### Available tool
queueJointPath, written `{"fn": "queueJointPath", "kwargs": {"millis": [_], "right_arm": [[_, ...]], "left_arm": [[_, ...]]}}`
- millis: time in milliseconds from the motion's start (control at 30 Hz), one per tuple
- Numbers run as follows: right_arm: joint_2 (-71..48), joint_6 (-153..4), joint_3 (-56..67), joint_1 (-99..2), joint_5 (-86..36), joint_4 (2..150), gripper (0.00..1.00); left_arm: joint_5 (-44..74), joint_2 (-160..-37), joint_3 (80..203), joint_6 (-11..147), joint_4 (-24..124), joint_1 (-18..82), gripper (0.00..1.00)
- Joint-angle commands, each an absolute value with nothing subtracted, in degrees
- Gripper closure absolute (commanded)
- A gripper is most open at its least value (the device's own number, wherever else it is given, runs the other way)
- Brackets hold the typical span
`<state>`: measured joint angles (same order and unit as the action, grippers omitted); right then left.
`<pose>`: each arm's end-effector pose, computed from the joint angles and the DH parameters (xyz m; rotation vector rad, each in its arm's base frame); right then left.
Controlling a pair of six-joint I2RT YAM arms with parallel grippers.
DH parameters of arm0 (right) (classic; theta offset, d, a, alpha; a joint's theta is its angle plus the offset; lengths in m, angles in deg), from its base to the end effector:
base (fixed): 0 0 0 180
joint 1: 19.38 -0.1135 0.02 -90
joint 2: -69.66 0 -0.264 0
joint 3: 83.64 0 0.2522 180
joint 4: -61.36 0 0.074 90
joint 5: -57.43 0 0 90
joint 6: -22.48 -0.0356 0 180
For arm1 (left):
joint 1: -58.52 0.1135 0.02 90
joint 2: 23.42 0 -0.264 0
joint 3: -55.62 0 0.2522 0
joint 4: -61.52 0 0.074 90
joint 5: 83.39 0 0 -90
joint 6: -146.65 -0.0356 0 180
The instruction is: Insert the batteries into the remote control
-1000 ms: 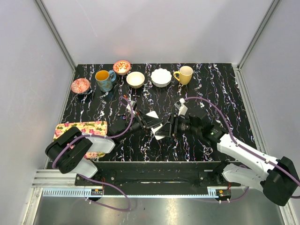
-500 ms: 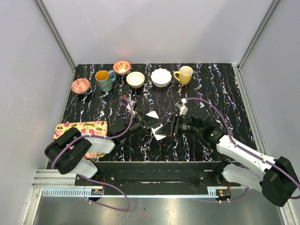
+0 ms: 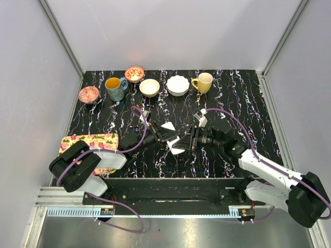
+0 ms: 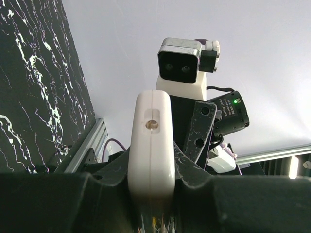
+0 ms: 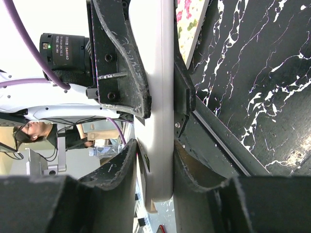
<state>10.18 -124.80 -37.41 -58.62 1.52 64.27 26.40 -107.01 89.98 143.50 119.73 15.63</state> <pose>0.1661 0.1615 0.2543 -0.1505 2.1786 1.6275 0.1833 -0.1867 0.2016 -0.3279 1.7793 -2.0097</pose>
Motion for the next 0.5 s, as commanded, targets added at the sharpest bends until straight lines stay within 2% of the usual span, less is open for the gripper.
{"fn": "queueJointPath", "kwargs": {"millis": [0, 467], "right_arm": [[9.63, -124.39, -37.53, -58.75, 3.03, 60.62, 0.68], [5.77, -122.37, -34.28, -58.84, 9.62, 61.06, 0.60]], "left_arm": [[26.82, -105.16, 91.09, 143.84, 135.48, 15.02, 1.00], [29.37, -109.64, 92.49, 147.62, 141.10, 14.31, 1.00]]}}
